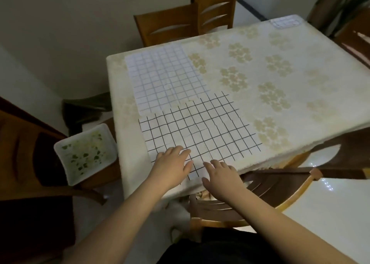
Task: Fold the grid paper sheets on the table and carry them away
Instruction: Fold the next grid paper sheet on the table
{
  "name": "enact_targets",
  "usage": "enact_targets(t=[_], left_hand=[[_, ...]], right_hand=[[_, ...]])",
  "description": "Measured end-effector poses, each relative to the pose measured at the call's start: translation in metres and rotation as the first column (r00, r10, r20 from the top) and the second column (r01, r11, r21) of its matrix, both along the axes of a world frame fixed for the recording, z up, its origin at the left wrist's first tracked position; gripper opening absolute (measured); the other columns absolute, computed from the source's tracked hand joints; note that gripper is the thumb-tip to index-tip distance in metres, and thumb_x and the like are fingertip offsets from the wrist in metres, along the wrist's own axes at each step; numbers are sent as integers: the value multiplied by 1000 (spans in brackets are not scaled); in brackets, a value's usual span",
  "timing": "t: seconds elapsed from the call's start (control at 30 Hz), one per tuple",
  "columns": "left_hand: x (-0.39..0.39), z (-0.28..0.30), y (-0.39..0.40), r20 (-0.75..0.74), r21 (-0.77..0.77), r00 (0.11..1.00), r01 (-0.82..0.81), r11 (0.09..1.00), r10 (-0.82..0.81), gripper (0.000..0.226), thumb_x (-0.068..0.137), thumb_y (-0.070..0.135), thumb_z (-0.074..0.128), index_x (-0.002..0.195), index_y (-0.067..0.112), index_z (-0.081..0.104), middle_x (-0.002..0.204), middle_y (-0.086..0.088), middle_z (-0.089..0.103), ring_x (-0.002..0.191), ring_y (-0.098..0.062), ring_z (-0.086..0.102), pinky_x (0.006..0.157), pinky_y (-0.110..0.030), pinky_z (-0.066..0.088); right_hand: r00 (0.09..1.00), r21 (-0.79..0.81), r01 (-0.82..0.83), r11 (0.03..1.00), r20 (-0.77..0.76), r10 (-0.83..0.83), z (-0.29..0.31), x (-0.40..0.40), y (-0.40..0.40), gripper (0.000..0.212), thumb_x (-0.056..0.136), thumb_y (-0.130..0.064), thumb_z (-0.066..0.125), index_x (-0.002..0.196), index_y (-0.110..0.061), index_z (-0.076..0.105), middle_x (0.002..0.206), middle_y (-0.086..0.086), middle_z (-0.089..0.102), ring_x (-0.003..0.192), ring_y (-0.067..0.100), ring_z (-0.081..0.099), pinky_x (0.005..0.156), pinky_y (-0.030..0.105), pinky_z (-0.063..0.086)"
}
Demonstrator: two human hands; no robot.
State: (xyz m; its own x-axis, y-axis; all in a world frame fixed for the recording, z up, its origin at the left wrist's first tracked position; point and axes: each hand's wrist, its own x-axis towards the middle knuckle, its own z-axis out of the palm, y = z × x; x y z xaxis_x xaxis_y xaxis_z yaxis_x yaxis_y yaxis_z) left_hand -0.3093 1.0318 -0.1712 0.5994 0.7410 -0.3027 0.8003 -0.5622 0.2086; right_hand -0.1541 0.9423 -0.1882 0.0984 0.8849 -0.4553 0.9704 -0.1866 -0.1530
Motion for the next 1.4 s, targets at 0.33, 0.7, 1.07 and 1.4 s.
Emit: enact_targets(t=[0.33,0.7,1.07,1.4], left_hand=[[17,-24,28,-65,-26,989,130,991,-132,48,102,43,32,148,27,35,150,4,38,137,-19,35,107,-41,30],[42,-40,56,-87,7,969,234,972,-233,47,101,40,36,146,27,40,148,4,43,134,-15,39,106,-39,33],[55,-80,124,-49,-96,910,405,909,-411,47,100,40,39,144,24,43,145,0,47,120,-19,53,102,-39,40],[57,-102,205,17,-256,920,383,887,-392,43,101,33,43,142,20,47,146,-2,45,129,-22,46,103,-35,39]], right_hand=[[983,15,139,990,-121,-137,-22,15,-12,54,97,-44,37,146,-21,34,146,5,42,128,27,45,103,42,37],[974,80,160,984,-176,-144,-41,29,9,52,98,-42,38,145,-20,35,144,6,43,127,27,45,102,40,37],[924,41,362,931,-152,-352,-68,9,21,49,97,-38,40,142,-19,38,142,5,46,123,26,49,99,40,41],[560,-2,810,586,-294,-775,-80,-18,17,43,97,-31,48,138,-18,50,128,6,56,106,21,59,84,31,49]])
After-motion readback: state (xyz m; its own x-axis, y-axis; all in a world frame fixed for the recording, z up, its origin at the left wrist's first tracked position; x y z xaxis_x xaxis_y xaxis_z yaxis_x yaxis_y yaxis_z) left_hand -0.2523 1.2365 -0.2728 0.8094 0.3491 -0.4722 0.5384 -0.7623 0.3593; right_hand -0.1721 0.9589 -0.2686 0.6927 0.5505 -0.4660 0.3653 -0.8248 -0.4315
